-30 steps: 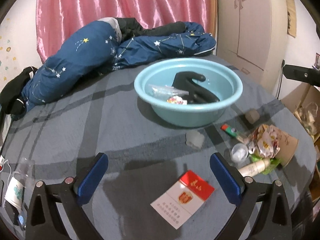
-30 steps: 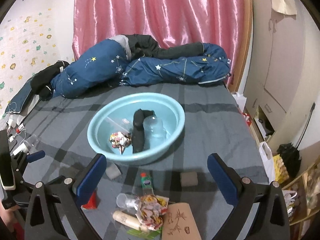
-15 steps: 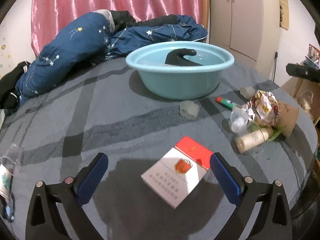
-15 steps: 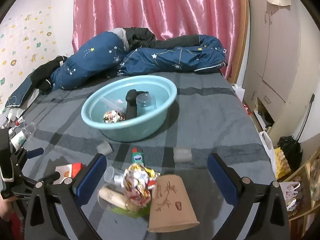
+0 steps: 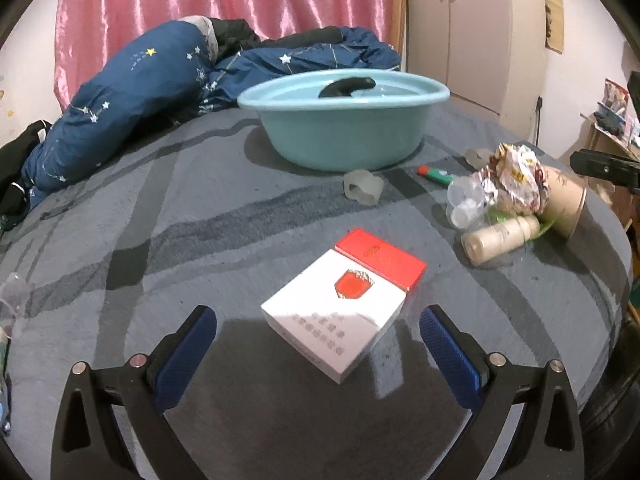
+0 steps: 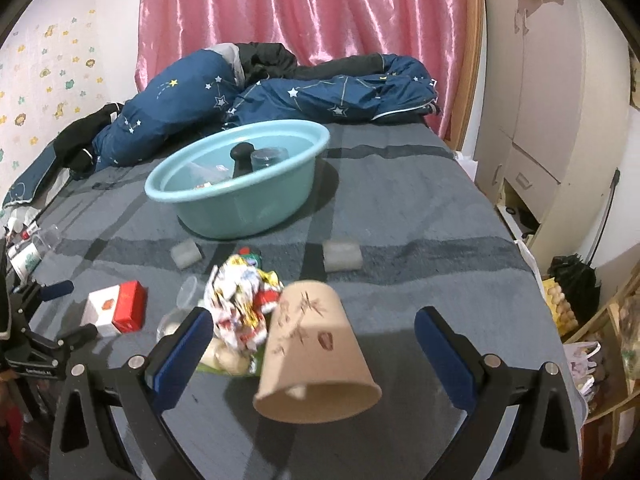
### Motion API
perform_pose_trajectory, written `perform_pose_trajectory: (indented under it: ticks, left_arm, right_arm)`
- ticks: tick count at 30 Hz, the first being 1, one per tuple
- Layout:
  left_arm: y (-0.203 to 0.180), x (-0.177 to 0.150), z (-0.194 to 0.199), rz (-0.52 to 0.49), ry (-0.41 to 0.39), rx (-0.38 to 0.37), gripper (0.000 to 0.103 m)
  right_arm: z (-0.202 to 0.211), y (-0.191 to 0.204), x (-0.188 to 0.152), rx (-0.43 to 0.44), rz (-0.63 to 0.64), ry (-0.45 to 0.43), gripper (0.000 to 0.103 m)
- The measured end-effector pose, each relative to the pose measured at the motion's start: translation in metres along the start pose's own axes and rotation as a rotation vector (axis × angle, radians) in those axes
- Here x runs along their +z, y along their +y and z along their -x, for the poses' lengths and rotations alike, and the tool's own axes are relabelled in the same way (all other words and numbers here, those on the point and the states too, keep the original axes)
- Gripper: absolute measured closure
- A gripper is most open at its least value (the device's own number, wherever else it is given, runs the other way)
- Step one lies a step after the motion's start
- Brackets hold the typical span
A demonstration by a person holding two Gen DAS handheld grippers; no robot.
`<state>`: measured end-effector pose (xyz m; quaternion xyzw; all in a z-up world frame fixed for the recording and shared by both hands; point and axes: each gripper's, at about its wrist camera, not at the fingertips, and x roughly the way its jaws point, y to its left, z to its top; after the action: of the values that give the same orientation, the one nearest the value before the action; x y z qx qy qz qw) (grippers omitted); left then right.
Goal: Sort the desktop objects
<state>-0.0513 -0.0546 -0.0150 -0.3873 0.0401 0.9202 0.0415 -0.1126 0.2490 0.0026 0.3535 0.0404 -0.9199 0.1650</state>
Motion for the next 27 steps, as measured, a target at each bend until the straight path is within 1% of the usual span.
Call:
perform_pose_trajectory:
  ticks: [4, 6, 10, 12, 14, 17, 27]
  left_arm:
    - [0.0, -0.006, -0.006, 0.005, 0.003, -0.002, 0.0]
    - [0.0, -0.008, -0.008, 0.001, 0.0, 0.008, 0.0]
    - [0.003, -0.012, -0.01, 0.015, -0.02, 0.015, 0.0]
    - [0.005, -0.013, -0.013, 0.036, -0.022, 0.001, 0.0]
    - [0.003, -0.014, -0.018, 0.017, -0.009, -0.014, 0.0]
    - [0.001, -0.015, -0.022, 0.007, -0.005, -0.016, 0.0]
    - [0.009, -0.013, -0.029, 0.05, 0.0, -0.047, 0.0]
  right_arm:
    - [-0.001, -0.003, -0.013, 0.004, -0.012, 0.002, 0.0]
    - [-0.002, -0.003, -0.02, 0.001, -0.009, -0.001, 0.0]
    - [-0.004, 0.002, -0.036, -0.035, 0.018, -0.021, 0.0]
    - [-0.006, -0.001, -0.04, -0.035, -0.002, -0.023, 0.0]
    - [-0.01, -0.002, -0.044, -0.023, -0.03, -0.017, 0.0]
    - [-0.014, -0.002, -0.046, -0.011, -0.036, -0.003, 0.0]
    - [-0.02, -0.004, -0.042, -0.005, -0.044, 0.009, 0.0]
